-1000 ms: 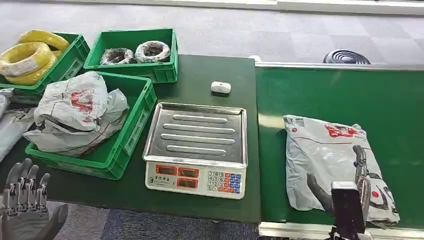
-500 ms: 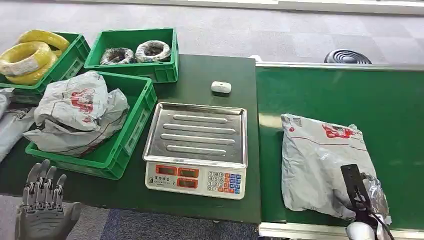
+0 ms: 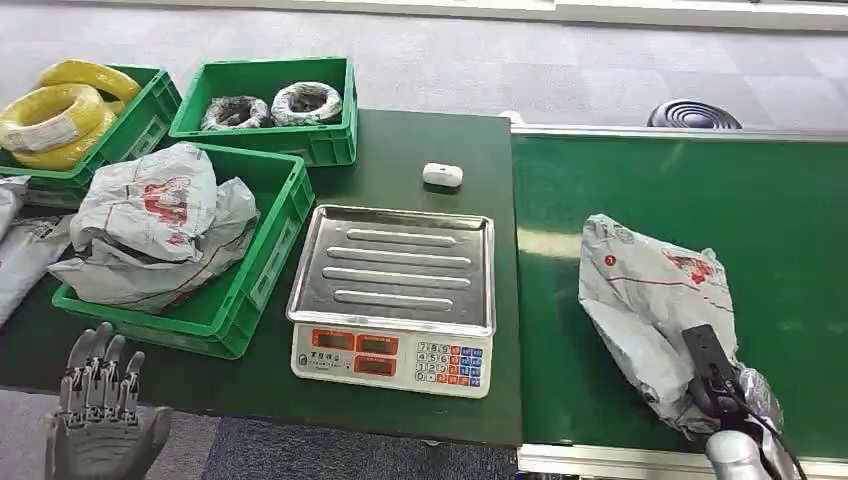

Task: Moved the parcel from conveyor to table for the left to box.

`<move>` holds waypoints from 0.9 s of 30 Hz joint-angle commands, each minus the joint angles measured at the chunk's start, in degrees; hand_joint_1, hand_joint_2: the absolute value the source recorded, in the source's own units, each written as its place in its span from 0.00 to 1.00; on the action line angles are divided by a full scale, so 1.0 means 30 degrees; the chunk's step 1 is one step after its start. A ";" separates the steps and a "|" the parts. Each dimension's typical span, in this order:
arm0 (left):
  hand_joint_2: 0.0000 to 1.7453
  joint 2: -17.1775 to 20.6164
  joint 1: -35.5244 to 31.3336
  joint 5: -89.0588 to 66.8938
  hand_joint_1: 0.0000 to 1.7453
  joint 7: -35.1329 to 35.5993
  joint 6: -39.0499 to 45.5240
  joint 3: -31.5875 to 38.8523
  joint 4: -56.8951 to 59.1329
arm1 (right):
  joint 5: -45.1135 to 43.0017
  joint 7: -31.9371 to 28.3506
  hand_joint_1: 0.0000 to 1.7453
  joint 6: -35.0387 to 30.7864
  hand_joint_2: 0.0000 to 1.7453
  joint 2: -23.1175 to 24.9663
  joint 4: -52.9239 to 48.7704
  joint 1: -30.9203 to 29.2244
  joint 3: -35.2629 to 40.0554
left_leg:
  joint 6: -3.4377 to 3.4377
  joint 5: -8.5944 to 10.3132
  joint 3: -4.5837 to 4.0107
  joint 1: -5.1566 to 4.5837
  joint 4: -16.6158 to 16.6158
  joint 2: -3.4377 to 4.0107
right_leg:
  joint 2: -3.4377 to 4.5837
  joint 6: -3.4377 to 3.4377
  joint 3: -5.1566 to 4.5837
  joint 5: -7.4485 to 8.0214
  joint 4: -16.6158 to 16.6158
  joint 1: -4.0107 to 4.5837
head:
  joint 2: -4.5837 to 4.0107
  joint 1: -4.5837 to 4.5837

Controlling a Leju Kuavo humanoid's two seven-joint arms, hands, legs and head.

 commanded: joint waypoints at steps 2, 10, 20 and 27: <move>1.00 0.1616 0.0859 0.0339 0.00 -0.0462 0.1718 -0.1618 0.0465 | -0.4507 -0.4680 1.00 -0.3148 1.00 0.0067 -0.1678 -0.2290 0.1142 | 0.0012 0.0018 -0.0020 -0.0022 -0.0023 0.0080 | 0.0053 -0.0039 -0.0058 0.0031 0.0005 -0.0014 | 0.0000 0.0000; 1.00 0.2100 0.0440 0.0407 0.00 -0.1173 0.2306 -0.2228 0.0761 | -0.7790 -0.8461 1.00 -0.7287 1.00 0.0357 -0.9714 -0.1865 0.3794 | 0.0008 0.0020 -0.0053 -0.0023 -0.0014 0.0095 | 0.0069 -0.0044 -0.0111 0.0029 0.0037 -0.0016 | 0.0000 -0.0007; 1.00 0.2147 -0.0814 0.0007 0.00 -0.1138 0.1296 -0.1853 0.1404 | -0.4761 -0.6332 1.00 -0.3322 1.00 0.1120 -1.0442 -0.4893 0.9787 | -0.0005 0.0071 -0.0028 -0.0014 -0.0062 0.0192 | 0.0144 -0.0070 -0.0109 0.0090 0.0007 -0.0002 | 0.0000 -0.0007; 1.00 0.2169 -0.1064 -0.0172 0.00 -0.1099 0.0729 -0.1673 0.1629 | -0.3606 -0.4840 1.00 0.0668 1.00 0.1496 -0.8920 -0.6415 1.1518 | 0.0025 0.0111 -0.0024 -0.0013 -0.0078 0.0004 | -0.0043 -0.0063 -0.0047 0.0061 -0.0038 0.0002 | 0.0000 0.0000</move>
